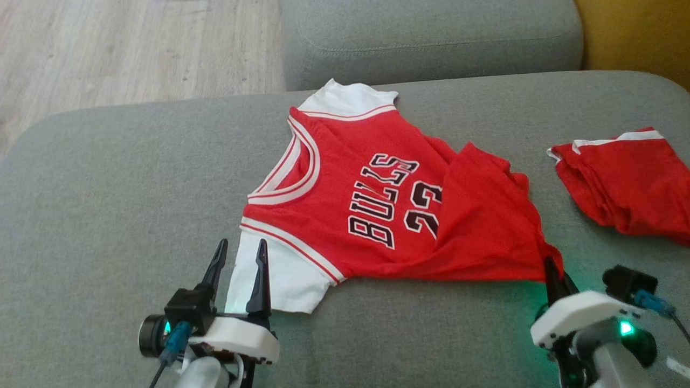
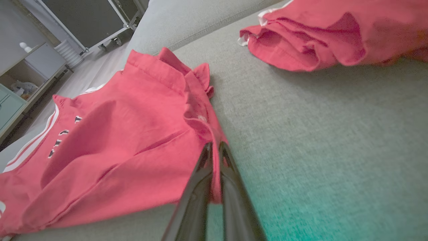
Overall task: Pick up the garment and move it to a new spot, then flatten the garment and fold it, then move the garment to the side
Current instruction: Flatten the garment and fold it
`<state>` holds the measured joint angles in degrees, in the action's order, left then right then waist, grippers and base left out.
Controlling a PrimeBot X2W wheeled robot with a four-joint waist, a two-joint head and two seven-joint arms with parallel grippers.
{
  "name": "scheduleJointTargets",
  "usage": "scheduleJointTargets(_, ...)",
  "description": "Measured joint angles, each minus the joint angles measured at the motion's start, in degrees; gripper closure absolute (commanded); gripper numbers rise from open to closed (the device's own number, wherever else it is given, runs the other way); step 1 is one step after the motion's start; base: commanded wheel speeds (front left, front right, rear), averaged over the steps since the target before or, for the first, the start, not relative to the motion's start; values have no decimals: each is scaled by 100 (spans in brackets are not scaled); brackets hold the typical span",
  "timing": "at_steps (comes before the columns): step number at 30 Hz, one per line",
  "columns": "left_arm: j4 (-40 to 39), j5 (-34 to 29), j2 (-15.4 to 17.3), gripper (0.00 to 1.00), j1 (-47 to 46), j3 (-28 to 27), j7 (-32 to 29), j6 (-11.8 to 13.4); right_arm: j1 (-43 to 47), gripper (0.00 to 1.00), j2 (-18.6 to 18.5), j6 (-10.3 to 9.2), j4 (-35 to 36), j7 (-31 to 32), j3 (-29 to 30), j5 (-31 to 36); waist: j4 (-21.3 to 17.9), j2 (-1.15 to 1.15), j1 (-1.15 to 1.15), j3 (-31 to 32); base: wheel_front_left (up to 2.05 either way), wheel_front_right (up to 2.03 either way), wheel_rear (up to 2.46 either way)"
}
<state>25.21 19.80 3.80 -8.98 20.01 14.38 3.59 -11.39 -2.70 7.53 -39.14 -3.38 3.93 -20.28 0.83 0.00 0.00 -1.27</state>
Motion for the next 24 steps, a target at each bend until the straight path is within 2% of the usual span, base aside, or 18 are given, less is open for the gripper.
scheduleJointTargets(1, 0, 0, -1, 0, 1, 0, 0, 0, 88, 13, 2, 0, 58, 51, 33, 2, -20, 0, 0, 16, 0, 0, 0)
scheduleJointTargets(2, 1, 0, -1, 0, 1, 0, 0, 0, 168, 0, 8, 0, 125, 64, 75, 14, -36, 0, 0, 27, 0, 0, 0)
scheduleJointTargets(6, 22, 0, -5, 0, 2, -2, 0, 0, 347, 0, 11, 0, 455, 67, 255, 259, -84, 0, 0, 58, 0, 0, 0)
scheduleJointTargets(9, 22, 0, -9, 0, 4, -23, 0, 0, 367, 0, 12, 0, 939, -199, 248, 624, -123, 0, 0, 57, 0, 0, 0)
scheduleJointTargets(15, 16, -1, -13, 0, 9, -62, 0, -4, 428, 0, 11, 0, 2025, -867, -151, 924, -159, 0, 0, 73, 0, 0, 0)
scheduleJointTargets(16, 13, -3, -15, 0, 9, -63, 1, -7, 532, 0, 13, 0, 2246, -977, -242, 1132, -150, 0, 1, 81, 0, 0, 0)
scheduleJointTargets(18, 13, -4, -14, 0, 9, -59, 1, -8, 700, 0, 12, 0, 2314, -1005, -229, 1373, -114, 0, 0, 97, 0, 0, 0)
scheduleJointTargets(24, -2, -5, 0, 0, 10, -57, 1, -8, 1086, 0, 13, 0, 2349, -1034, -143, 1296, -11, 0, 0, 97, 0, 0, 0)
